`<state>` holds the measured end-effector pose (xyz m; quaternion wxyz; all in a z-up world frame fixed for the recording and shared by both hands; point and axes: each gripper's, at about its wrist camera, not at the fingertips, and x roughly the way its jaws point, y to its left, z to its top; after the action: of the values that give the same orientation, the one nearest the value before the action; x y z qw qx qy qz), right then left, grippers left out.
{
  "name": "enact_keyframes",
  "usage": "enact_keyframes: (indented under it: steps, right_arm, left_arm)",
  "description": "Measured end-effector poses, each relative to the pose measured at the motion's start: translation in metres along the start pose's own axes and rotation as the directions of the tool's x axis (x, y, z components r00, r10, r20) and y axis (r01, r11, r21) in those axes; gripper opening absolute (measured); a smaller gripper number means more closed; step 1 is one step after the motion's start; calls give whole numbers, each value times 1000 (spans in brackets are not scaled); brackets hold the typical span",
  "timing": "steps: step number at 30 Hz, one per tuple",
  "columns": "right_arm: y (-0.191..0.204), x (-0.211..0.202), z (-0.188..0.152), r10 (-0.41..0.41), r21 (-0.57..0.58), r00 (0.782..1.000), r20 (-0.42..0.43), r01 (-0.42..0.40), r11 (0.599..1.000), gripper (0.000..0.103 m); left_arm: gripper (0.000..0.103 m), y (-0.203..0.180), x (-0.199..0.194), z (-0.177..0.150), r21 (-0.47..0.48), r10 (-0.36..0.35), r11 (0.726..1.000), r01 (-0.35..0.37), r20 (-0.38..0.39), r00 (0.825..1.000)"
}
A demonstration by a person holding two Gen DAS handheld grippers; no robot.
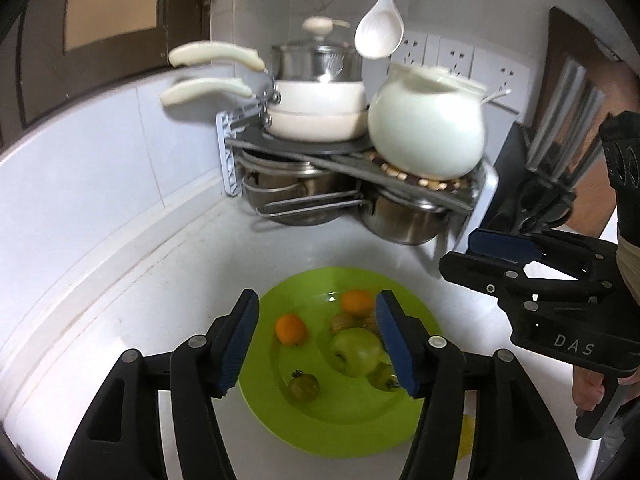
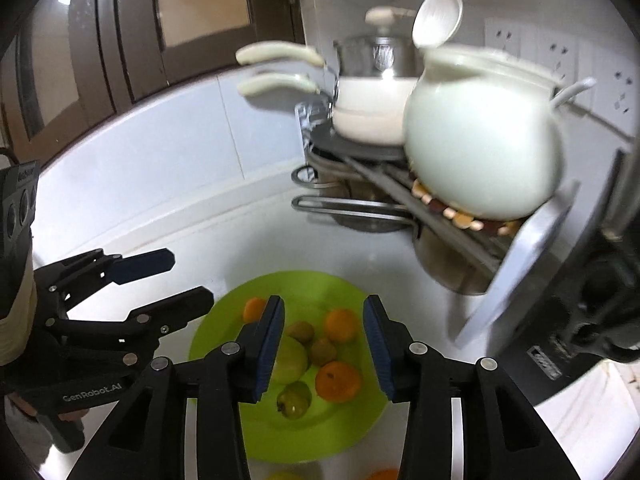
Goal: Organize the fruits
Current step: 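Withdraw both tools from the plate toward the last two fruits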
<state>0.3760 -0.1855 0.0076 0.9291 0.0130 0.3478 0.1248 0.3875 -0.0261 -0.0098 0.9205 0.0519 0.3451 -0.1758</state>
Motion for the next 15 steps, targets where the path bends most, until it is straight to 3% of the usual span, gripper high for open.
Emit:
enact_keyframes:
  steps: [15]
  right_arm:
    - [7,-83,-28,-56,-7,993,107,57,998,60]
  left_arm:
    - [75,-39,-74,-24,-10,26,1000,-26,76,997]
